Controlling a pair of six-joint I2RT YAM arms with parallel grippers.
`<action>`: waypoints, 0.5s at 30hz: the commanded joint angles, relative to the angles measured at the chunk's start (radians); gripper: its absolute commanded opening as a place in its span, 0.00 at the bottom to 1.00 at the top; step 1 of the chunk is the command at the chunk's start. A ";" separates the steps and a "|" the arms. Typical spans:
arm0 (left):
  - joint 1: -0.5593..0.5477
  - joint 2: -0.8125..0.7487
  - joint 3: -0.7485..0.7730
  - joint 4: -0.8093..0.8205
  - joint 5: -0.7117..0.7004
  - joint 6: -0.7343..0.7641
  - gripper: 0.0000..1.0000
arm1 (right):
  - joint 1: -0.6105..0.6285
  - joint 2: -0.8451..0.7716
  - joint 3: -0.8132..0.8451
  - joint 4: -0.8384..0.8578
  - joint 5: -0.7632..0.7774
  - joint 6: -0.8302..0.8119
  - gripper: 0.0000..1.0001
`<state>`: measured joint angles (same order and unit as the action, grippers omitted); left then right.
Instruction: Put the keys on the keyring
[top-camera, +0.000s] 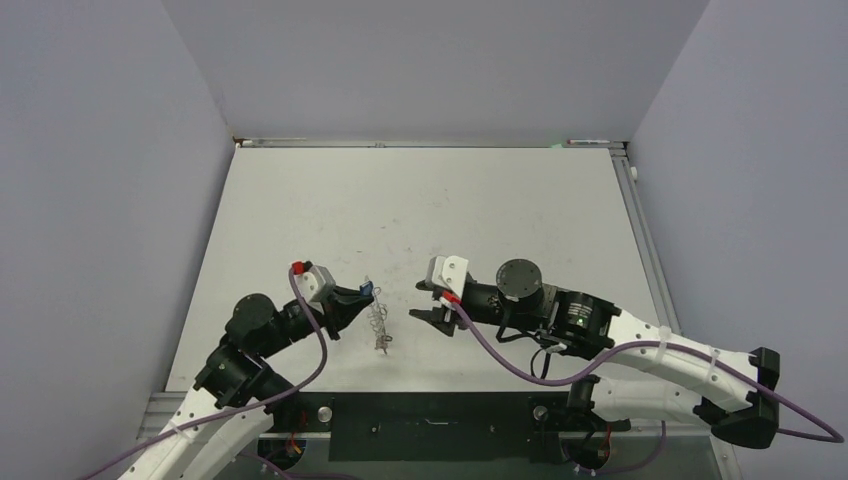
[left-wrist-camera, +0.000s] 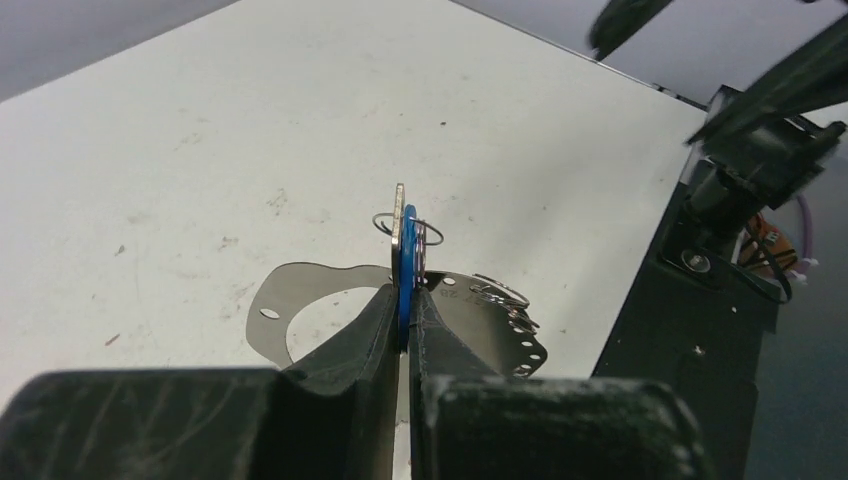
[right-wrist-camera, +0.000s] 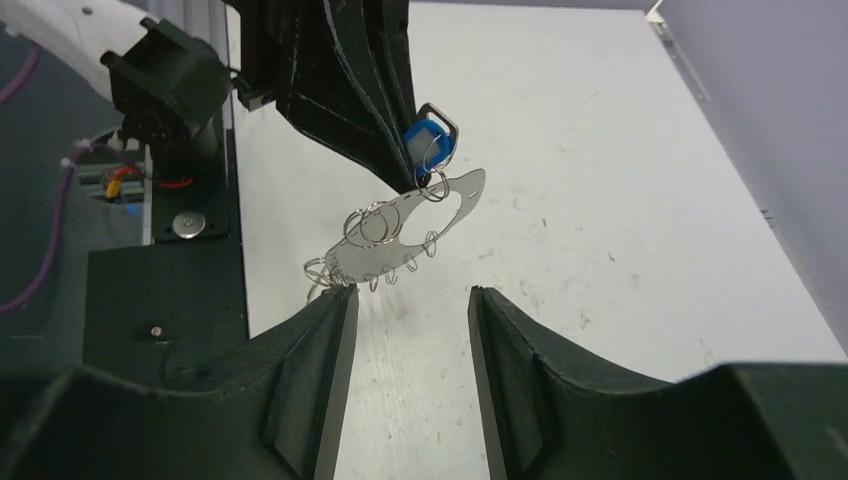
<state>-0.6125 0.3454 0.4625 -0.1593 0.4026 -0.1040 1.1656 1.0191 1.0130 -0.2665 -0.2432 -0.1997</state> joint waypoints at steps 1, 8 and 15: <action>0.000 0.080 0.097 -0.030 -0.174 -0.084 0.00 | -0.002 -0.104 -0.069 0.148 0.130 0.074 0.46; -0.006 0.206 0.145 -0.049 -0.268 -0.178 0.00 | 0.000 -0.208 -0.152 0.170 0.180 0.129 0.46; -0.026 0.370 0.180 0.057 -0.298 -0.243 0.00 | 0.000 -0.274 -0.224 0.223 0.214 0.178 0.46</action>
<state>-0.6197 0.6395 0.5636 -0.2218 0.1497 -0.2943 1.1656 0.7769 0.8116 -0.1310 -0.0792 -0.0673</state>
